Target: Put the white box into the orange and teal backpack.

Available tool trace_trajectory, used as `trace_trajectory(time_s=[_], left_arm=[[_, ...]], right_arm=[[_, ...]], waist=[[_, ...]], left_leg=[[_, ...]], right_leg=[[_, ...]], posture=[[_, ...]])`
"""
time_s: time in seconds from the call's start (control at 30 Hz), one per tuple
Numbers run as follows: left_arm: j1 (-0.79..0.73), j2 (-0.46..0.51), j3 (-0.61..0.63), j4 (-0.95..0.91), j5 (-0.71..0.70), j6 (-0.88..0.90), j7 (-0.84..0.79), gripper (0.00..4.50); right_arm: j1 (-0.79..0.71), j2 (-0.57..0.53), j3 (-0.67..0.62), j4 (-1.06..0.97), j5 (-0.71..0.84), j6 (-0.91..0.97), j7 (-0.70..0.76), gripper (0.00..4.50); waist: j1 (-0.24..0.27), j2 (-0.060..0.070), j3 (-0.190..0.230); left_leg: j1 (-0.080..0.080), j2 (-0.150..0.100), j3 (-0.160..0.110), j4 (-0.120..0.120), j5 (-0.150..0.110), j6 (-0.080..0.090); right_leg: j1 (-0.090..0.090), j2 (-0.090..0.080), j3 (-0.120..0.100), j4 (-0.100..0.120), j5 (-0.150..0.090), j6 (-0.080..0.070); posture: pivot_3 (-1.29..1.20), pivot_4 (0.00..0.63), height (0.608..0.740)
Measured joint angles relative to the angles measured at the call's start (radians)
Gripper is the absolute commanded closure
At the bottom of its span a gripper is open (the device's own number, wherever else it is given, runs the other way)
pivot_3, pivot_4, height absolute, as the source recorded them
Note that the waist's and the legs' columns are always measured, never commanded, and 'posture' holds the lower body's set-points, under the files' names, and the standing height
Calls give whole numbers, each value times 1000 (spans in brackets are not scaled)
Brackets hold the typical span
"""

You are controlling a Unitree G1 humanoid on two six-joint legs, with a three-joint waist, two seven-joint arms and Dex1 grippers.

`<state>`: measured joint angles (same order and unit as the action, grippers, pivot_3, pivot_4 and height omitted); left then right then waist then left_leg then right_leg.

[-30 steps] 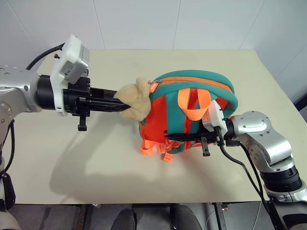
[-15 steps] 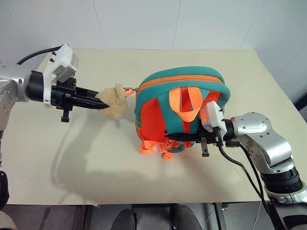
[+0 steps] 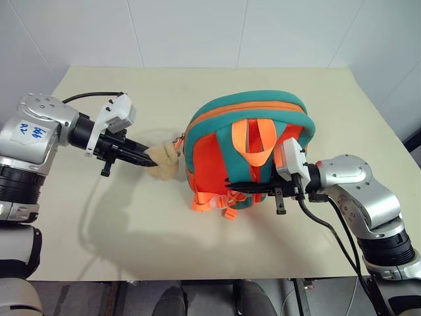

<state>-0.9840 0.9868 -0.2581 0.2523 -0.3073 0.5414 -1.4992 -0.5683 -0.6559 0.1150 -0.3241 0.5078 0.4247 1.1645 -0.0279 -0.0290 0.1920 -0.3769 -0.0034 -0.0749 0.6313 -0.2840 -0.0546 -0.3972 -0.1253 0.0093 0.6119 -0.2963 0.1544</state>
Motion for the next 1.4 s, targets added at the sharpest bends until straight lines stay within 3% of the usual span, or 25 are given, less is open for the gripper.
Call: trace_trajectory(time_s=[0.57, 0.9, 1.27, 1.33, 1.4], left_arm=[[-11, -121, -143, 120, 179, -153, -2, 4189], [9, -193, -107, 147, 190, -152, 1, 4189], [69, -177, -27, 15, 181, -45, 24, 633], [88, -154, -13, -17, 174, -29, 24, 46], [101, -133, 5, -35, 167, -11, 26, 15]], right_arm=[[-13, 2, 14, 16, -18, -2, 0, 3990], [-14, -1, 15, 16, -25, 22, -29, 3990], [-14, -26, 15, 11, -21, 59, -20, 212], [-13, -40, 15, 9, -17, 64, -15, 0], [-13, -57, 8, 6, -14, 69, -7, 0]], waist=[[0, 0, 0], [1, 0, 0], [1, 0, 0], [0, 0, 0], [1, 0, 0]], left_leg=[[0, 0, 0, 1, 0, 0], [0, 0, 0, 2, 0, 0], [0, 0, 0, 2, 0, 0], [0, 0, 0, 2, 0, 0], [0, 0, 0, 2, 0, 0]], right_leg=[[0, 0, 0, 1, 0, 0], [0, 0, 0, 2, 0, 0], [0, 0, 0, 1, 0, 0], [0, 0, 0, 1, 0, 0], [0, 0, 0, 1, 0, 0]], posture=[[0, 150, 740], [0, 150, 740], [0, 150, 740], [0, 150, 740], [0, 150, 740]])
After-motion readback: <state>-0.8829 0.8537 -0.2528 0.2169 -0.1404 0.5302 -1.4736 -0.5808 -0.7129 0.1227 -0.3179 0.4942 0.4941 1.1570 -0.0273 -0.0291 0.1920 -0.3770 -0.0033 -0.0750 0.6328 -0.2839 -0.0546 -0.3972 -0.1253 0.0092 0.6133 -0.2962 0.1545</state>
